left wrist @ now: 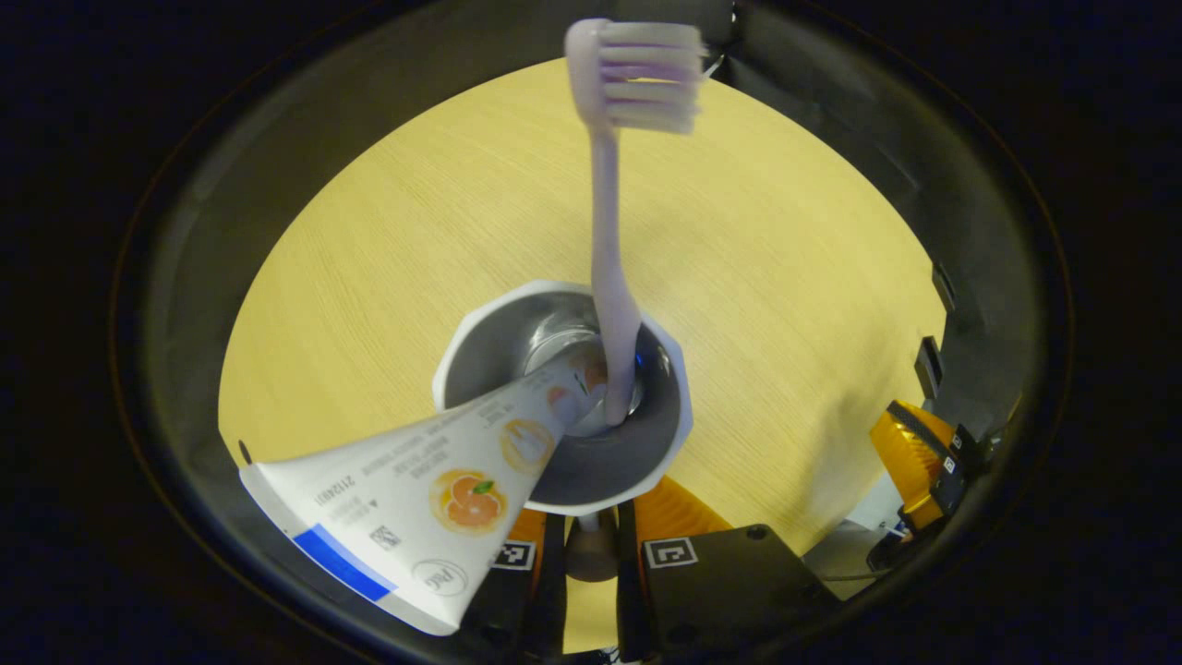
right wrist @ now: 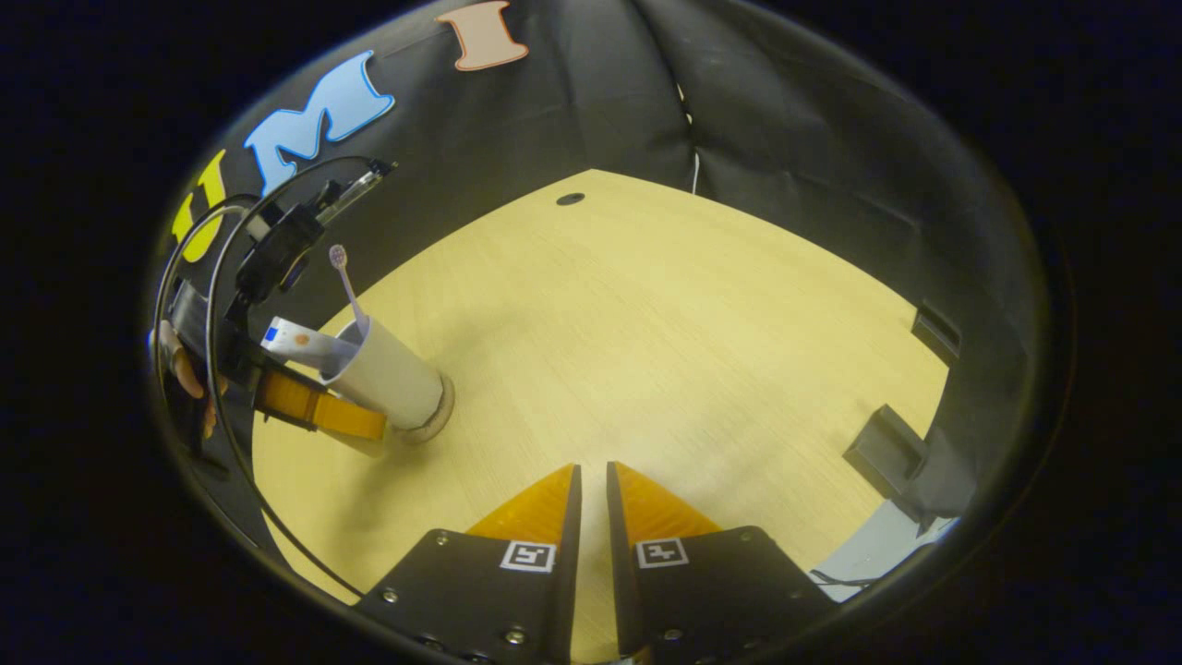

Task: Put the toothbrush and toothpaste on the desktop into the cup, then pick up the cup and place it on the coaster on the desktop.

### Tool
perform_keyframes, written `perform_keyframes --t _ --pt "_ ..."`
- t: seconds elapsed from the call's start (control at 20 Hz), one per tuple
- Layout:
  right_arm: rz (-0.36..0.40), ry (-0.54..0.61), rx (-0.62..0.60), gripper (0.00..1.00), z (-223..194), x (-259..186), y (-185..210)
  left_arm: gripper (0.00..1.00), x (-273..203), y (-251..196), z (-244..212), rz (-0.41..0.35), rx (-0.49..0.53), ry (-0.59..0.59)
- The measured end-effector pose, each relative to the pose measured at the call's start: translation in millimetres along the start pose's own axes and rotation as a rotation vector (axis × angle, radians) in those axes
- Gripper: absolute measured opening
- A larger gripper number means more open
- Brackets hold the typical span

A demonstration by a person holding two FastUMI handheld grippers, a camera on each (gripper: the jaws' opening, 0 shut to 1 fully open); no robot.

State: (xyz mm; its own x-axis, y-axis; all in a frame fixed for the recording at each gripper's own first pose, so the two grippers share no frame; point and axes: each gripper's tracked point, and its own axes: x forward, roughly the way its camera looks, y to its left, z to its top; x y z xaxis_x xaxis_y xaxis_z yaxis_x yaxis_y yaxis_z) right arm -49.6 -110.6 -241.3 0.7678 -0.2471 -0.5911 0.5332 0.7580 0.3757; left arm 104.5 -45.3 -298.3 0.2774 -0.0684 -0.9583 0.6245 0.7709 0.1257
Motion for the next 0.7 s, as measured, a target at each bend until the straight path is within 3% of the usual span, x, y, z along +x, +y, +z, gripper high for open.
perform_keyframes --t 0.45,0.7 --pt "-0.01 0.016 0.03 0.18 -2 4 -11 0.29 0 7 -8 0.026 0.02 0.02" --pt "0.0 0.021 0.026 0.17 -3 4 -9 0.35 -4 14 -31 0.016 0.002 0.04"
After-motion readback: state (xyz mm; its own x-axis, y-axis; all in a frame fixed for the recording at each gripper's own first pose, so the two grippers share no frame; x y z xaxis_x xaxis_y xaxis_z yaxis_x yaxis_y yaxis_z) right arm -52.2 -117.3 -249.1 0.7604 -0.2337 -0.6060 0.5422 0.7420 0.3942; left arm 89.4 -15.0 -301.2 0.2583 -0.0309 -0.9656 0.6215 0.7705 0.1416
